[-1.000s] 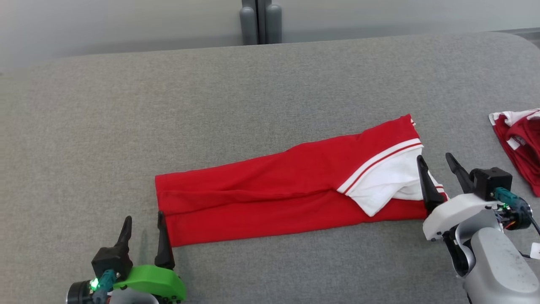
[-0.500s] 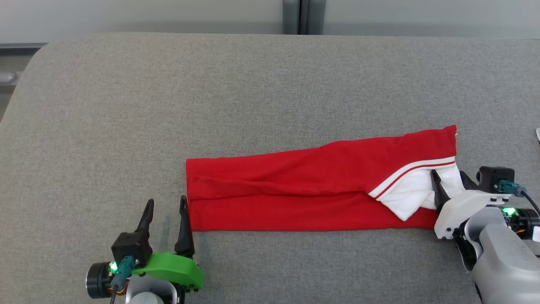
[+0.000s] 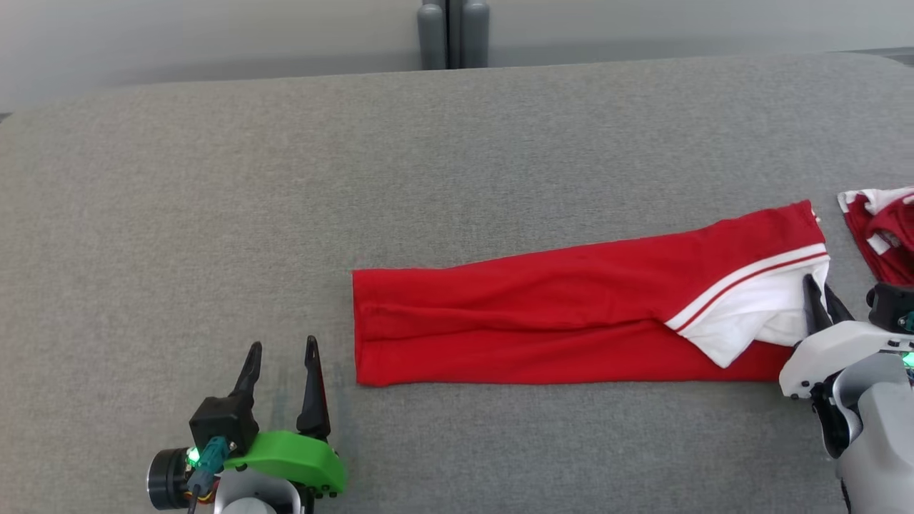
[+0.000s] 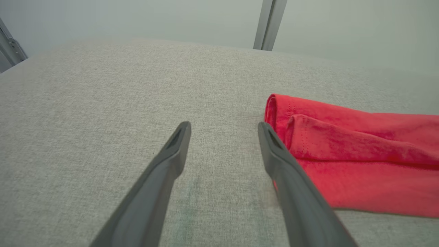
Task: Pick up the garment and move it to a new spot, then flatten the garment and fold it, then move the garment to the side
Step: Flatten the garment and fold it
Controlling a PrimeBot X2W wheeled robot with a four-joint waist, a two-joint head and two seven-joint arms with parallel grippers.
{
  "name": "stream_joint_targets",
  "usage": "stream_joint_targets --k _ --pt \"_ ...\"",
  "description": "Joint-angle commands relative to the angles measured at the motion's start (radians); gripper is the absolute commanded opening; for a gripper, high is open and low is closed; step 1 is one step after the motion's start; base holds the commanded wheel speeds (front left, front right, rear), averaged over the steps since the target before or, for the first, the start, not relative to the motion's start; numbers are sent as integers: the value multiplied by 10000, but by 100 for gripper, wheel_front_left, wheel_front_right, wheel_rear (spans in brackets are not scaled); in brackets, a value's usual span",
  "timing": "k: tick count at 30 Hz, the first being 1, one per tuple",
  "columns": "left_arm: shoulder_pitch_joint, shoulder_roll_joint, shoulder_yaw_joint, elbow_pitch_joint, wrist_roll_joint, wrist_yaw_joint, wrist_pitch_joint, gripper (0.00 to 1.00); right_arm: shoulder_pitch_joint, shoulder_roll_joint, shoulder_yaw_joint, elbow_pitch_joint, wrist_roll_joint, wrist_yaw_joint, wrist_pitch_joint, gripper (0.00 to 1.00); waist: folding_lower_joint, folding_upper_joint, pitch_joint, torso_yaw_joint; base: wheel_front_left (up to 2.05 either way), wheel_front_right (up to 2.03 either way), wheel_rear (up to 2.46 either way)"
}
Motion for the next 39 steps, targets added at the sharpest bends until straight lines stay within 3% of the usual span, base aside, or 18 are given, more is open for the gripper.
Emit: stream_joint_targets --k 1,7,16,32,33,34,35,39 --pt "-23 29 -46 1 -19 29 4 100 206 23 -87 -325 -77 -28 -11 0 0 0 -189 -470 0 0 0" --pt "-134 32 -203 65 -99 73 4 100 456 738 534 -2147 256 -24 -15 0 0 0 -269 -632 0 0 0" --pt "100 32 -424 202 -155 62 4 100 718 1496 3692 -3919 2170 -22 -14 0 0 0 -400 172 0 0 0" --pt "262 30 -1072 400 -489 163 4 100 -379 1608 7628 -3336 4749 -22 49 0 0 0 -480 2124 0 0 0" --pt "269 28 -1094 405 -505 190 5 100 -469 1604 7811 -3243 4859 -22 31 29 0 0 -484 2168 0 0 0" --pt "275 30 -1110 400 -520 196 5 100 -533 1606 7942 -3198 4948 -22 11 70 0 0 -491 2192 0 0 0" --pt "289 28 -1119 395 -528 213 5 100 -590 1603 8044 -3156 5077 -22 -8 100 0 0 -501 2204 0 0 0" --pt "350 27 -966 369 -468 276 5 100 -705 1598 7824 -3288 5133 -22 -18 100 0 0 -553 1972 0 0 0"
